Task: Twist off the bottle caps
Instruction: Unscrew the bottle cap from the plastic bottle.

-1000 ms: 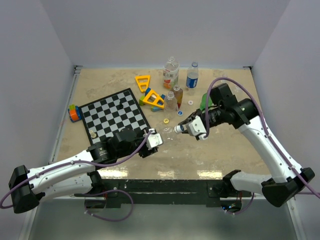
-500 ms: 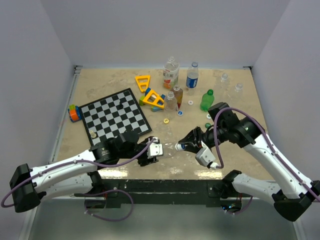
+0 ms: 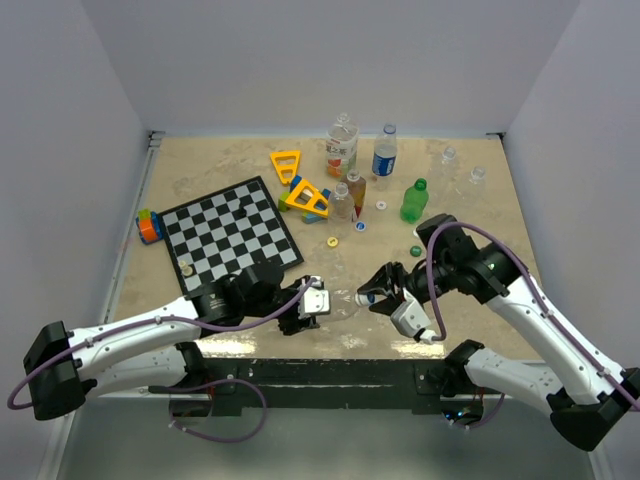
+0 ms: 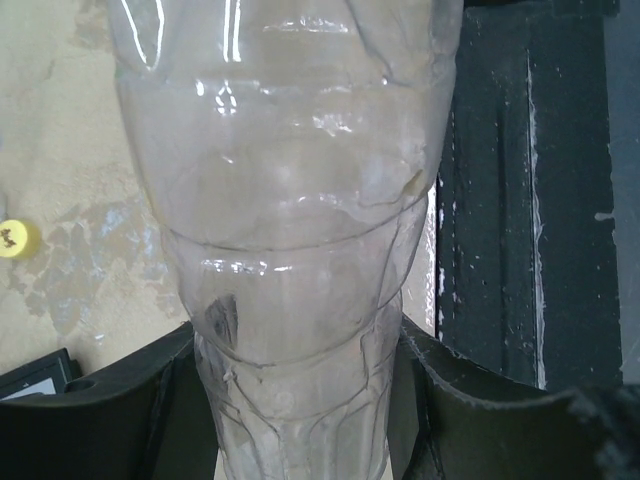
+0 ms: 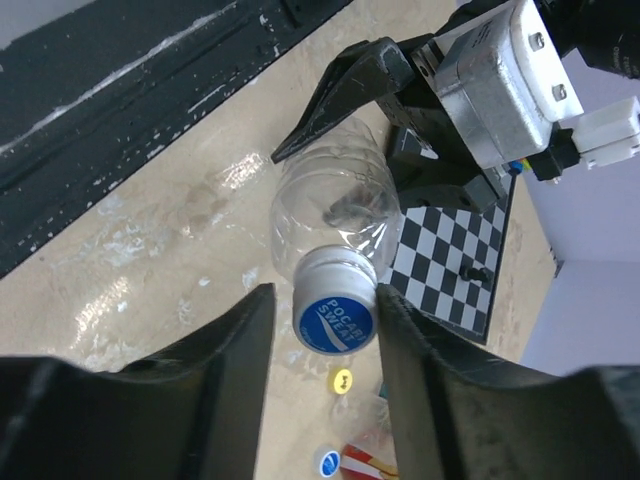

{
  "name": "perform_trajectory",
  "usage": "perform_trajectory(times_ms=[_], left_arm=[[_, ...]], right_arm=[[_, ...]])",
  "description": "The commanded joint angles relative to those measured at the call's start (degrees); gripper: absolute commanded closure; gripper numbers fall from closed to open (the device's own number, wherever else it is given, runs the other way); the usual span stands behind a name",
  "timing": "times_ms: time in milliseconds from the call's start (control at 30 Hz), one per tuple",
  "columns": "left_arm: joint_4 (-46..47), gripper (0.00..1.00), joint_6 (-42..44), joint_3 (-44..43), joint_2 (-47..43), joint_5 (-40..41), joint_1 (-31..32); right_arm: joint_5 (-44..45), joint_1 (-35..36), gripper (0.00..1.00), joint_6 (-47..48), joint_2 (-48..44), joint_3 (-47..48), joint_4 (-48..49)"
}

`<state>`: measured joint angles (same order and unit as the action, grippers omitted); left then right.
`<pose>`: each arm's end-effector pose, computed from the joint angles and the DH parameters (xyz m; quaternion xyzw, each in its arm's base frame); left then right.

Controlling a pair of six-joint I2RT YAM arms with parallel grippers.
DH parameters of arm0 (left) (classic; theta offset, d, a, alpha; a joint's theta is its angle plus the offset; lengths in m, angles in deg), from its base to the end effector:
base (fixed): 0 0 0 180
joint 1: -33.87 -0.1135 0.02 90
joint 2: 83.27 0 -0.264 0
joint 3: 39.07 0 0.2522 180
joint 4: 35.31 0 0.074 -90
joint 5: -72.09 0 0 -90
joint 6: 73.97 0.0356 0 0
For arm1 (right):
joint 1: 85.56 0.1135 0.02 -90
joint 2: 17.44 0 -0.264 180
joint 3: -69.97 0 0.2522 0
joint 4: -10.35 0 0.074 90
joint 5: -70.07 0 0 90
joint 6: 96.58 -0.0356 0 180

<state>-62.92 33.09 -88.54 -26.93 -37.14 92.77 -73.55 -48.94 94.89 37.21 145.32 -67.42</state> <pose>0.0999 -0.1882 0.2421 0.5982 0.6398 -0.3020 0.3762 0.1072 0.1154 0.3381 -0.8450 0.1867 0.2295 0.4454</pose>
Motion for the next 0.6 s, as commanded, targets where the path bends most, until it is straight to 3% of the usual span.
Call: perform_trajectory(times_ms=[0,200,367,467,567], left_arm=[[6.29,1.00,-0.54,-1.30,-2.02,0.24,-0.36],[6.46,1.00,-0.80,-1.21,-2.63,1.46,-0.36],[6.64,1.00,-1.41,-1.30,-2.29,6.30,-0.36],[6.55,1.00,-1.76,-1.56,-1.85,7.71,-0.36],[6.73,1.00,-2.64,-1.83,-1.58,10.51,-0.36]], right_arm=[[-4.20,-1.46,0.48,-4.34,-0.86,1.17,1.25],[-4.47,-4.45,0.34,-10.76,-3.14,3.10,1.25],[-6.22,-8.58,0.29,-19.62,-6.05,5.12,1.78],[-6.85,-9.81,0.02,-39.61,-6.31,5.04,9.30],[-7.62,-10.95,0.02,-48.72,-5.70,3.90,12.68]])
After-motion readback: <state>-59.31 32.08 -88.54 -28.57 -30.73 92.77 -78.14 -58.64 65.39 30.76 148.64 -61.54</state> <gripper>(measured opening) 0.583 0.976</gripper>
